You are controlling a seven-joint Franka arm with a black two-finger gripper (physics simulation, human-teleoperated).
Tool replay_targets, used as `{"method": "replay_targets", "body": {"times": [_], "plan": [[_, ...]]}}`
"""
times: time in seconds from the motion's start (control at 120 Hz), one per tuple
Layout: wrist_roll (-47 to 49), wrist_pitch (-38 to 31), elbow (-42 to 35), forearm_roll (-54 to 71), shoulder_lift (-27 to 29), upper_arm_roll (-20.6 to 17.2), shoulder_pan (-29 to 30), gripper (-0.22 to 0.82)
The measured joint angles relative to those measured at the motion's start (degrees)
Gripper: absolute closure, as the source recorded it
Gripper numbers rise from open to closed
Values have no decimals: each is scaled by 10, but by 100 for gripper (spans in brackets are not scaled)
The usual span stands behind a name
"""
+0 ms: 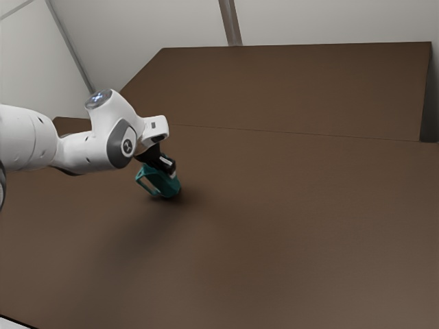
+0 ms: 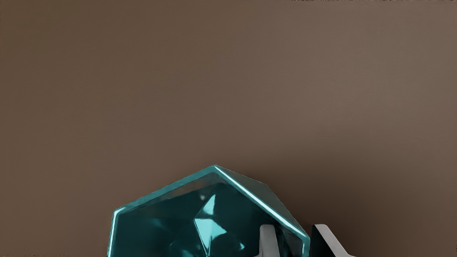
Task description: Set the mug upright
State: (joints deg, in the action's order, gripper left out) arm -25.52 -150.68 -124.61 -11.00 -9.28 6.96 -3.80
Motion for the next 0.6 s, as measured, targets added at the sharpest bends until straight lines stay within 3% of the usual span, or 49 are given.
{"method": "replay_targets", "body": {"times": [0.175, 0.4, 0.475, 0.6], "plan": [[25, -4, 0, -5, 0, 0, -2, 28], [42, 14, 49, 10, 21, 1, -5, 11], [44, 72, 122, 29, 36, 2, -5, 8], [59, 262, 279, 51, 54, 0, -7, 6]]}}
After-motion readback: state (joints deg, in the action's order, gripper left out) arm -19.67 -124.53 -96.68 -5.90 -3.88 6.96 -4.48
